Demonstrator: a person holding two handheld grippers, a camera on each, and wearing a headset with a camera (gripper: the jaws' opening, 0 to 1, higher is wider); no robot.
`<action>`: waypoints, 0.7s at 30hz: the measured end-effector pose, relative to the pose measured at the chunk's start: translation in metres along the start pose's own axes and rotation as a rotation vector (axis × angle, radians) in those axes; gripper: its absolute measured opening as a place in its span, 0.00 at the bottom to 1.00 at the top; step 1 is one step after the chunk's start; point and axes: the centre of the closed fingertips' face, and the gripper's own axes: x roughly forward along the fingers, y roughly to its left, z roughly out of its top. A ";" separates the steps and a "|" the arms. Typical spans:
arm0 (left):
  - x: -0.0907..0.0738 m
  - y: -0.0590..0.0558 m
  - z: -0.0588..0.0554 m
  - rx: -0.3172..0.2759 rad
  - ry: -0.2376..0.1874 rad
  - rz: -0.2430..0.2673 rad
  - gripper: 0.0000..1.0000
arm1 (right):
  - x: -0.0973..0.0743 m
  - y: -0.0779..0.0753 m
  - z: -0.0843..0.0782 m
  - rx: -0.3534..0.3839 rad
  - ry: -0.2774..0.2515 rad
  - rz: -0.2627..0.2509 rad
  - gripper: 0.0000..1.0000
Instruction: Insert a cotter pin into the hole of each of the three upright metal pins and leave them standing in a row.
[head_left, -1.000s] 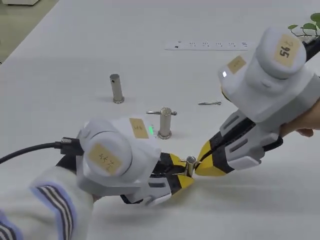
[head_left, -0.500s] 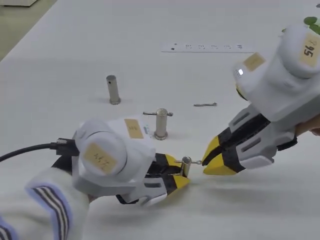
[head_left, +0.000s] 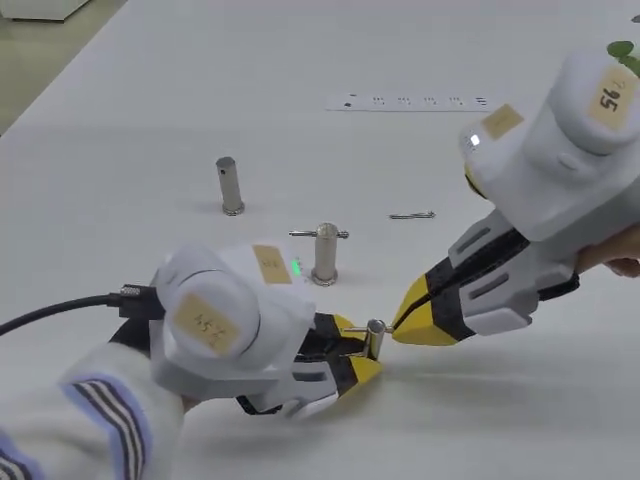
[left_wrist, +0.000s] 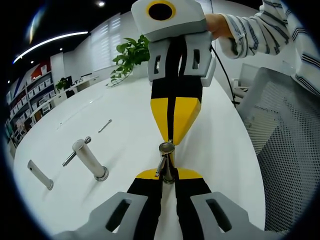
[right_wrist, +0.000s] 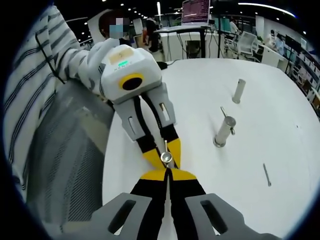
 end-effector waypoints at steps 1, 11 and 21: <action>0.000 0.000 0.000 -0.002 -0.001 -0.001 0.07 | 0.000 0.000 0.000 0.000 0.002 0.000 0.03; 0.001 0.001 -0.001 -0.007 0.013 0.009 0.07 | 0.000 0.002 -0.002 -0.052 0.004 -0.017 0.09; -0.004 0.004 -0.001 0.017 0.025 0.041 0.11 | 0.000 -0.005 -0.005 -0.031 -0.033 -0.064 0.16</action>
